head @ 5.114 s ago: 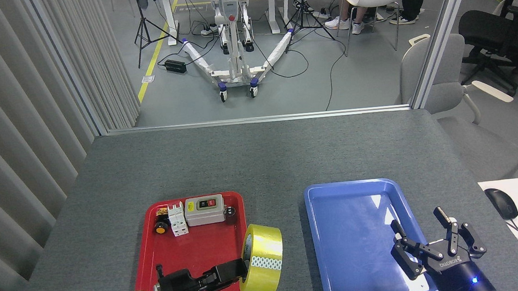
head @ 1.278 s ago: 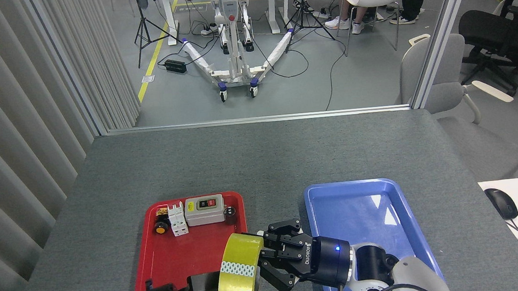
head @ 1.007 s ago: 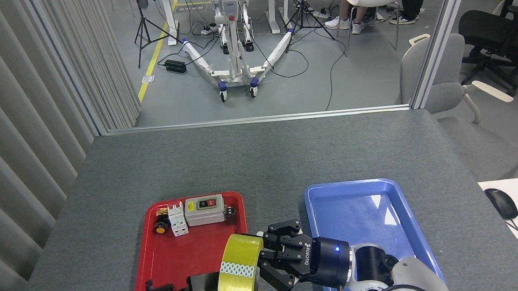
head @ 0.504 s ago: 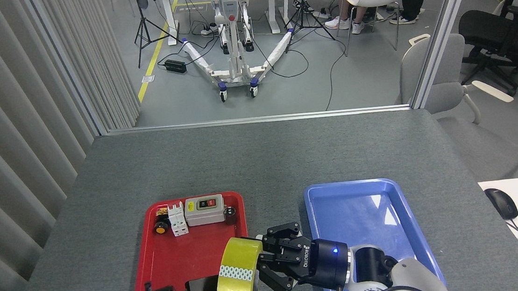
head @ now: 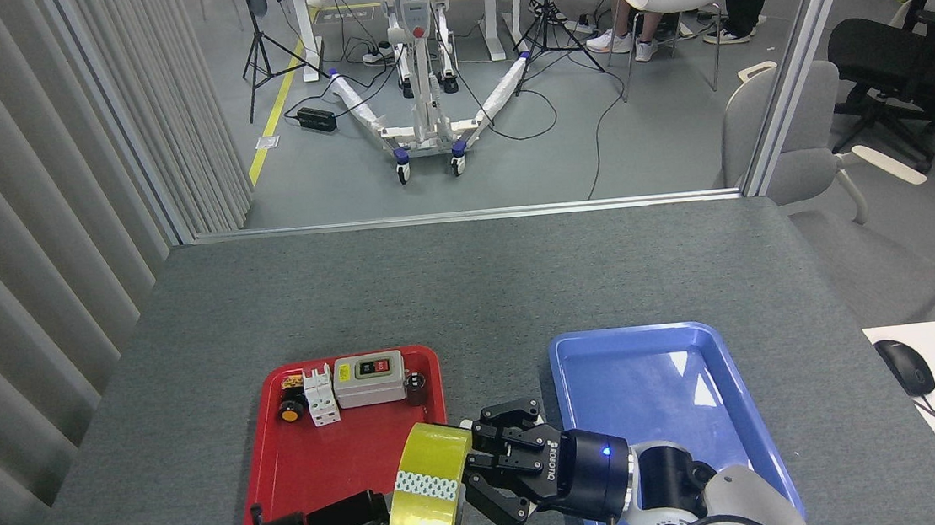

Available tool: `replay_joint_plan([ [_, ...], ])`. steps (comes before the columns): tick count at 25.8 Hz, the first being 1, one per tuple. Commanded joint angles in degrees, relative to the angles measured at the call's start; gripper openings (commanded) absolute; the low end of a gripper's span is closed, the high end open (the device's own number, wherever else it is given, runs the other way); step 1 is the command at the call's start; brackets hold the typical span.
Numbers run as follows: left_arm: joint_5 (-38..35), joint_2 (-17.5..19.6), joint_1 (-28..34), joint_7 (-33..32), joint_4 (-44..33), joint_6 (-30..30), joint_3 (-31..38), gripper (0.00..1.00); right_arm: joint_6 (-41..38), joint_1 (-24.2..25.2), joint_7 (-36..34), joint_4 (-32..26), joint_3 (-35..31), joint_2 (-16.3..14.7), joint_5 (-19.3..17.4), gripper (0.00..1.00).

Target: Place and move tape with both arms

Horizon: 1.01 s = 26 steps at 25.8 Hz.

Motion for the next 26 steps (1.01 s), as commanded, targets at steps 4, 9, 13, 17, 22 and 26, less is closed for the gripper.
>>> replay_joint_plan([
  [4,-1.3,0.0,-0.3,1.2,0.9,0.0,0.4,1.00,-0.4,0.2,0.0,-0.3,-0.1,-0.1,-0.1,0.24],
  [9,-8.1,0.0,-0.3,15.3,0.3,0.0,3.3,1.00,-0.6,1.3,0.0,-0.6,-4.7,-1.8,-0.2,0.24],
  [13,-20.8,0.1,-0.2,37.1,-1.6,-1.4,3.6,1.00,-0.6,3.3,0.0,-0.7,-11.2,-1.3,-0.2,0.24],
  [17,-51.9,-0.1,0.1,73.8,-0.5,-2.5,2.1,1.00,-0.6,7.4,0.1,-0.9,-20.5,-0.7,-0.3,0.24],
  [22,-80.1,0.0,0.5,92.5,0.1,7.8,-5.0,1.00,0.0,12.4,1.0,-0.9,-33.6,0.6,0.0,0.23],
  [26,-80.8,-0.1,0.5,84.0,0.7,8.8,-6.9,1.00,20.0,11.7,10.1,-0.9,-34.5,0.1,0.4,0.24],
])
